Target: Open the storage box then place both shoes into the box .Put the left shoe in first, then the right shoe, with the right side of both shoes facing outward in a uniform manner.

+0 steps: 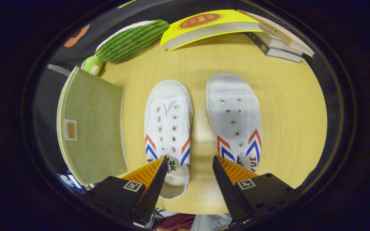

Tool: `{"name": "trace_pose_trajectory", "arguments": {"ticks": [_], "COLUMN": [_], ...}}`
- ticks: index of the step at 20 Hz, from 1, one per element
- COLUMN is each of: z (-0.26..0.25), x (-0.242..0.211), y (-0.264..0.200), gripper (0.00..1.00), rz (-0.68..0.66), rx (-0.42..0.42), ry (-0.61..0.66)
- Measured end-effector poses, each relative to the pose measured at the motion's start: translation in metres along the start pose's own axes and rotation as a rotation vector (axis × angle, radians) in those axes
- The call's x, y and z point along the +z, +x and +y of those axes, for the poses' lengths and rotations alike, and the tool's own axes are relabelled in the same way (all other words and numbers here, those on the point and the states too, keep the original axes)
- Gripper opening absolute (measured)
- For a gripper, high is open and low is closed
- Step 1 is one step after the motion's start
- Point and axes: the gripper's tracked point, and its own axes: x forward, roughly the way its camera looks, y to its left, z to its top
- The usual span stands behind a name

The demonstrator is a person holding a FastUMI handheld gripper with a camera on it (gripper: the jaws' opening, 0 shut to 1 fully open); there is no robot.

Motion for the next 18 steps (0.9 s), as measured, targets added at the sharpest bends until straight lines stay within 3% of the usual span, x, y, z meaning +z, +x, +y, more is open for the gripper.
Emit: {"name": "trace_pose_trajectory", "arguments": {"ticks": [2, 6, 7, 11, 13, 18], "z": [0.005, 0.015, 0.015, 0.012, 0.016, 0.017], "x": [-0.006, -0.001, 0.0, 0.001, -0.002, 0.009], "y": [0.014, 0.021, 0.02, 0.013, 0.006, -0.017], "gripper": [0.81, 0.32, 0.24, 0.06, 0.06, 0.06], "rz": [0.046, 0.028, 0.018, -0.063, -0.09, -0.177], "rx": [0.007, 0.069, 0.077, 0.137, 0.182, 0.15], "ry": [-0.02, -0.041, -0.052, -0.022, -0.011, -0.028]}}
